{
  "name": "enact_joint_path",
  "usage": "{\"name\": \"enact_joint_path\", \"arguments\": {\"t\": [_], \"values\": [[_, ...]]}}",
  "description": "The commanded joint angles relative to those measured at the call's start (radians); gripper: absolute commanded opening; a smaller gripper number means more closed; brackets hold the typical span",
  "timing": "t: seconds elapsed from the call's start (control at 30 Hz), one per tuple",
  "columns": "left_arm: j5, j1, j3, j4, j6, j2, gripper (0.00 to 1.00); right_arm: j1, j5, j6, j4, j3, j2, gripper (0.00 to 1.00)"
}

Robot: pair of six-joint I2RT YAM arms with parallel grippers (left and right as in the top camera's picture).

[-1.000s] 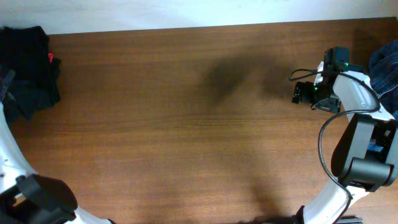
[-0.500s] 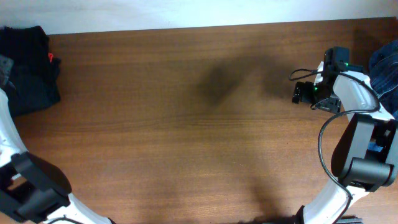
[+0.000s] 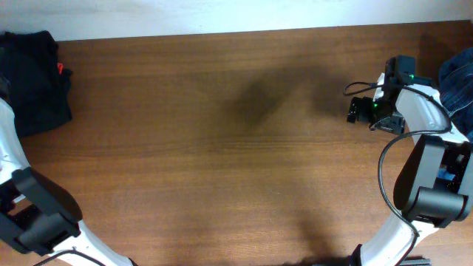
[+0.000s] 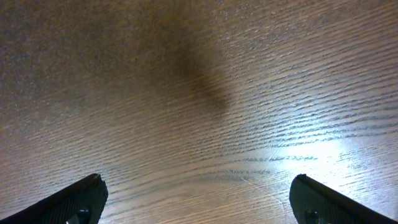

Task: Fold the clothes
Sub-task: 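Lower the folded black shirt onto the left-edge pile and open the left gripper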

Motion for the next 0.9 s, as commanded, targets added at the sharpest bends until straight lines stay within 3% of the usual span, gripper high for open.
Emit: {"name": "enact_joint_path", "arguments": {"t": [0.0, 0.33, 0.63, 0.87], "values": [[0.012, 0.004, 0.016, 0.045, -0.003, 0.040, 0.00, -0.004, -0.006, 0.006, 0.000, 0.014, -0.019, 0.99], [0.101, 0.000, 0.055, 0.030, 0.068, 0.063, 0.00, -0.004, -0.006, 0.006, 0.000, 0.014, -0.019, 0.99], [-0.018, 0.000, 0.233, -0.513, 0.070, -0.111, 0.00, -0.004, -0.006, 0.006, 0.000, 0.014, -0.019, 0.99], [-0.152, 0.010, 0.239, -0.757, 0.070, -0.217, 0.00, -0.004, -0.006, 0.006, 0.000, 0.014, -0.019, 0.99]]}}
